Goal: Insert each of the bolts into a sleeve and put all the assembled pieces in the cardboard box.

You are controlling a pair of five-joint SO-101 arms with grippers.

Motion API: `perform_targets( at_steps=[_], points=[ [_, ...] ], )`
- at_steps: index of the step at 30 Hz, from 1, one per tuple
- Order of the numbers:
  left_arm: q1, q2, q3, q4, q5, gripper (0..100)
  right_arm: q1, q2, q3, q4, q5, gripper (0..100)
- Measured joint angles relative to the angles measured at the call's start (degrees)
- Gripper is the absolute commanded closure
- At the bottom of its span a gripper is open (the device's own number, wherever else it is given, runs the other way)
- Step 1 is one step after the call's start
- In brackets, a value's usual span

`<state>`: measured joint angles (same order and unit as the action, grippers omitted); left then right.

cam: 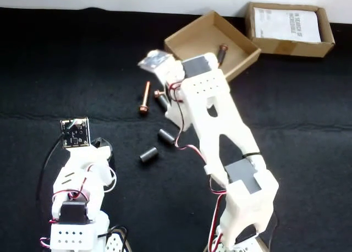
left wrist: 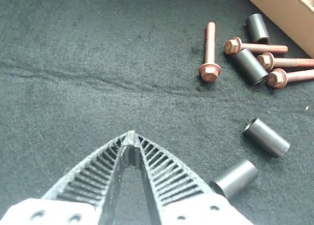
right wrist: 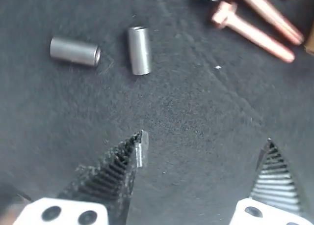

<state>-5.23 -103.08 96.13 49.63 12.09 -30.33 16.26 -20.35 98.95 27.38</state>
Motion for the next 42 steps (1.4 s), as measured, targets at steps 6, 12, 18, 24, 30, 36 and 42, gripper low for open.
perform_targets(
  at_steps=[6, 12, 18, 24, 30, 36, 42],
  points=[
    [0.0, 0.0, 0.0, 0.0, 0.0, 99, -1.32, 0.0, 7.91, -8.0, 7.74, 67.0],
    [-1.58, 0.0, 0.0, 0.0, 0.0, 99, -3.52, 0.0, 16.18, -18.29, 8.35, 67.0],
    [-1.58, 0.0, 0.0, 0.0, 0.0, 99, -5.19, 0.0, 20.57, -23.3, 8.35, 67.0],
    [-1.58, 0.0, 0.0, 0.0, 0.0, 99, -6.77, 0.0, 21.8, -24.97, 8.35, 67.0],
    [-1.58, 0.0, 0.0, 0.0, 0.0, 99, -7.12, 3.43, 21.71, -27.96, 8.35, 67.0],
    [-1.58, 0.0, 0.0, 0.0, 0.0, 99, -7.12, 8.0, 21.36, -30.86, 8.35, 67.0],
    [-1.58, 0.0, 0.0, 0.0, 0.0, 99, -7.21, 12.84, 17.32, -31.91, 8.44, 67.2]
  ],
)
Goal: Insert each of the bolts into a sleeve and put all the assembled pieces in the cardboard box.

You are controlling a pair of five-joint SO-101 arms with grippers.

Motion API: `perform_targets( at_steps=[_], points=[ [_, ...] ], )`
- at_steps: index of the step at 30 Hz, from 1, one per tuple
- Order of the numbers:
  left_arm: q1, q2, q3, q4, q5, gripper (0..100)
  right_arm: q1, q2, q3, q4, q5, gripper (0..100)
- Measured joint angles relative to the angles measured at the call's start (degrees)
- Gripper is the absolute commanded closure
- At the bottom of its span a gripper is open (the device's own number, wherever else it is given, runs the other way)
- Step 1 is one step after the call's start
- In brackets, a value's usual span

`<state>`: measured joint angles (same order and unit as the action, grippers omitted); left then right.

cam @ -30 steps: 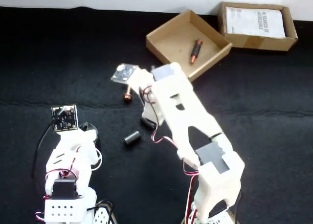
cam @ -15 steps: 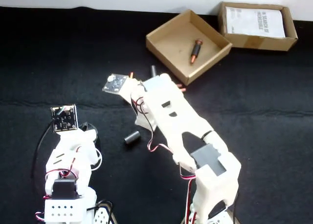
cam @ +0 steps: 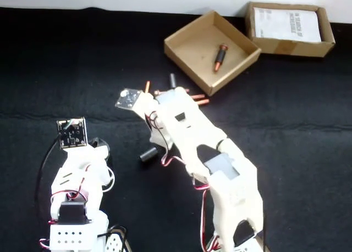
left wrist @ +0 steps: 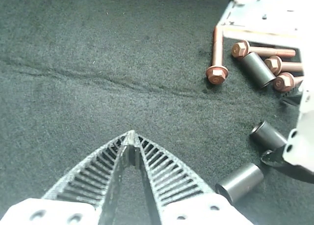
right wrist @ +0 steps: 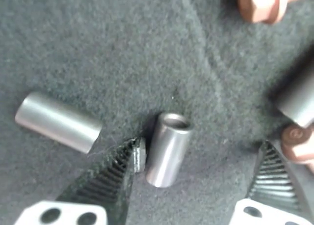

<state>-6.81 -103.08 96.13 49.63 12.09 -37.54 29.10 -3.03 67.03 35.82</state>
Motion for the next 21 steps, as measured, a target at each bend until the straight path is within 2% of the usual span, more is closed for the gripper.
perform_targets(
  at_steps=[3, 8, 21],
  points=[
    [0.0, 0.0, 0.0, 0.0, 0.0, 99, -0.35, 2.81, -3.08, 0.18, -1.41, 73.6],
    [0.0, 0.0, 0.0, 0.0, 0.0, 99, -0.26, 6.51, -7.65, 0.09, -5.98, 96.0],
    [0.0, 0.0, 0.0, 0.0, 0.0, 99, 0.7, 7.65, -12.13, 2.64, -7.21, 99.2]
  ],
)
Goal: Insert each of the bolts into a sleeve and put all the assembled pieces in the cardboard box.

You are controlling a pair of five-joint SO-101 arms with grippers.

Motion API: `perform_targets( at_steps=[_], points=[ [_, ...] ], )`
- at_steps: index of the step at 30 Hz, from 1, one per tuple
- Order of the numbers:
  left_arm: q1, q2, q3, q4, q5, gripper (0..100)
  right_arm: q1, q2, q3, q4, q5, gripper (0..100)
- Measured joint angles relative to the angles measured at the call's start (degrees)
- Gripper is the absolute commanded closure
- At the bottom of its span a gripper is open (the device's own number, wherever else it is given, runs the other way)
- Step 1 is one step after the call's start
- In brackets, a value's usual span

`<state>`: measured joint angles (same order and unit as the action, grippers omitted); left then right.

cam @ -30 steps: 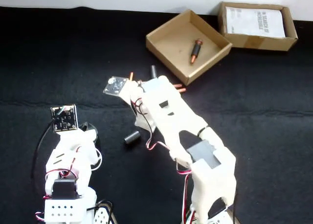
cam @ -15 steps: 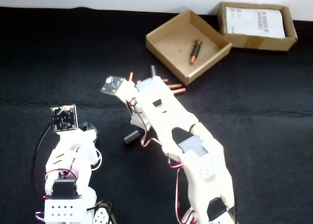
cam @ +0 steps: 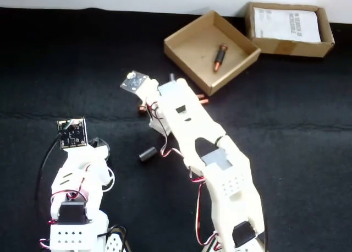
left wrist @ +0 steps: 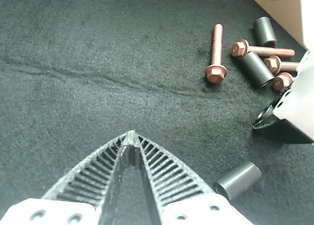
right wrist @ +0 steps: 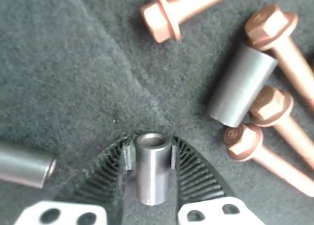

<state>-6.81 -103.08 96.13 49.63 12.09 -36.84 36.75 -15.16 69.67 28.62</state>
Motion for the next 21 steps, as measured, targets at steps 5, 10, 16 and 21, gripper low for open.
perform_targets(
  at_steps=[5, 10, 16, 21],
  points=[
    [0.0, 0.0, 0.0, 0.0, 0.0, 99, 1.58, 0.97, -6.51, 8.18, -0.09, 99.2],
    [0.0, 0.0, 0.0, 0.0, 0.0, 99, 4.48, 1.05, -18.99, 18.29, -0.09, 99.2],
    [0.0, 0.0, 0.0, 0.0, 0.0, 99, 7.82, 1.05, -35.43, 29.71, -0.09, 99.2],
    [0.0, 0.0, 0.0, 0.0, 0.0, 99, 12.66, 0.35, -41.05, 30.77, -4.92, 99.2]
  ],
)
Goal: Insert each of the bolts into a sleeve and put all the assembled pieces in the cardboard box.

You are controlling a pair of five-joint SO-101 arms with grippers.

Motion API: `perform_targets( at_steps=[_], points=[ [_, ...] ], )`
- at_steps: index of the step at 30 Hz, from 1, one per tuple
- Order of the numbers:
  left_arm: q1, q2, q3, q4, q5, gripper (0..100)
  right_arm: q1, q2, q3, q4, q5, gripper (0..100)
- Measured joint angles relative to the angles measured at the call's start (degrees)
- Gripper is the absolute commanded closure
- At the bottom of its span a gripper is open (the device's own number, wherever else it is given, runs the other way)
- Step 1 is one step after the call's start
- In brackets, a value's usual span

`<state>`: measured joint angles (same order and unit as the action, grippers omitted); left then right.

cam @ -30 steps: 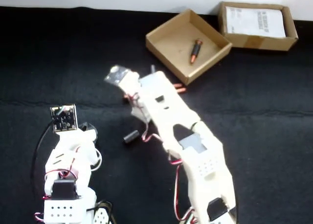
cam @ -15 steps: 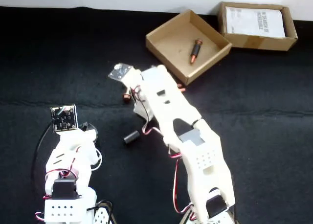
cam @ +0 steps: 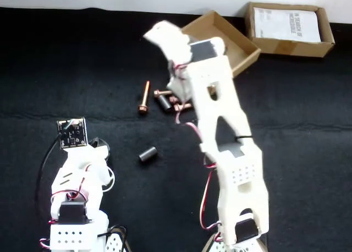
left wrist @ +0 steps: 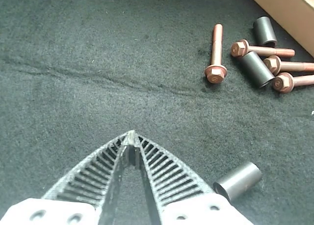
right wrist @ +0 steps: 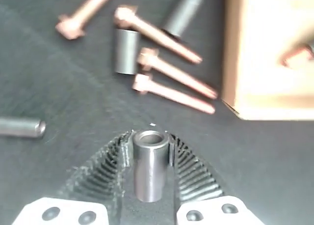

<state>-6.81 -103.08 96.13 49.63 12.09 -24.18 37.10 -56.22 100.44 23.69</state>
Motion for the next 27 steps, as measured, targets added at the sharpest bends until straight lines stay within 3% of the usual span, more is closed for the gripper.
perform_targets(
  at_steps=[6, 11, 19, 27],
  points=[
    [0.0, 0.0, 0.0, -0.97, 0.7, 99, 4.92, -11.78, 0.97, 0.0, -5.89, 99.2],
    [0.0, 0.0, 0.0, -1.41, 11.25, 99, 9.05, -26.11, 8.88, 0.0, -11.87, 99.2],
    [0.44, 0.0, -0.53, -6.59, 12.31, 99, 15.21, -56.97, 37.01, 0.09, -17.05, 99.2],
    [11.78, 0.0, -6.86, -7.3, 10.2, 99, 18.99, -86.86, 68.48, 0.09, -16.7, 99.2]
  ],
)
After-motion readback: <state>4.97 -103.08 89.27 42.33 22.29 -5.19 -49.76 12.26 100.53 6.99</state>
